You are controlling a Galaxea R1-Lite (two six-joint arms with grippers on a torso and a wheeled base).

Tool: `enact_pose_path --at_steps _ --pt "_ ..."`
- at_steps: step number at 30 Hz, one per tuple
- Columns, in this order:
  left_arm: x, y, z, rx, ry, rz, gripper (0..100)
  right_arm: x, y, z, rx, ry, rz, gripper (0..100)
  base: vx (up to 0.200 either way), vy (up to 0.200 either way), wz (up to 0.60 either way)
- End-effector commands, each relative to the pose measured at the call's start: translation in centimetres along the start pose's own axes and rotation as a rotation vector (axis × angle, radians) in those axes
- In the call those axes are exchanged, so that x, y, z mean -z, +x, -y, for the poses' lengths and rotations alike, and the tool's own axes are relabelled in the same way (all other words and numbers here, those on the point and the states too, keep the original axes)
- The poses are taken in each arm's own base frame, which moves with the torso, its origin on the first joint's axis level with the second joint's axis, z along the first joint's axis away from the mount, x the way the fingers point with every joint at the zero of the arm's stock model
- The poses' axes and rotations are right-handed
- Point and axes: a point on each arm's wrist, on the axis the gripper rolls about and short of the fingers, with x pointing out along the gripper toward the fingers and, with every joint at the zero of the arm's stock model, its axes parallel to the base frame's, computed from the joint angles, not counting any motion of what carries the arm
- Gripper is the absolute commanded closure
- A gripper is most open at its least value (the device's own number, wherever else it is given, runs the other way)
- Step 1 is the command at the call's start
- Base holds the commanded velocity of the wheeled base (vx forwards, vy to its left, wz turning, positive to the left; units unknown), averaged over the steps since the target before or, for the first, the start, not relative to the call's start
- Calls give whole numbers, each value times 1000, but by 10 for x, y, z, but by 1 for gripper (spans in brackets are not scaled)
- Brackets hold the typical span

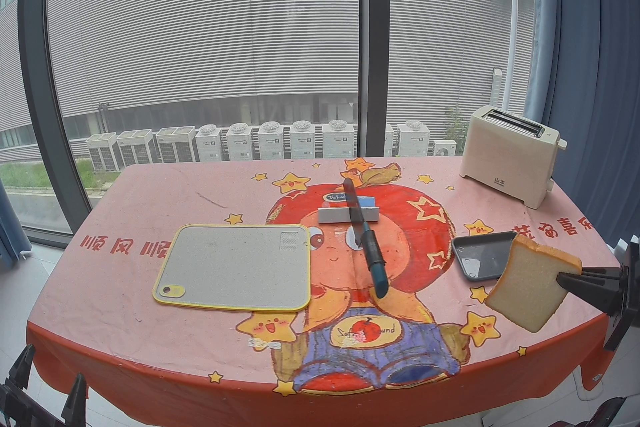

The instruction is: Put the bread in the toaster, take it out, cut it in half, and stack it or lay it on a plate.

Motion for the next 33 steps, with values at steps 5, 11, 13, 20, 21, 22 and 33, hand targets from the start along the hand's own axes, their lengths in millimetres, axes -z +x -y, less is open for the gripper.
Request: enact_pose_path --at_steps 5,11,13,20,21,22,33 --pt "5 1 0 0 0 -9 0 1 1 0 -7 -2 -5 100 0 200 0" --pt "5 1 0 0 0 -9 0 1 1 -1 -15 -2 -8 100 0 200 0" --pt "5 1 0 0 0 -9 0 1 2 -1 -15 0 -10 100 0 200 0" --pt "5 1 0 0 -1 -9 0 -1 3 -1 -15 5 -7 100 0 0 0" --pt "5 1 0 0 -1 -9 0 -2 3 0 -13 5 -5 100 0 0 0" --pt "5 1 0 0 -1 -9 0 -2 4 0 -13 8 -10 100 0 0 0" --pt "5 1 0 0 0 -9 0 -3 7 1 -12 30 -19 100 -91 0 0"
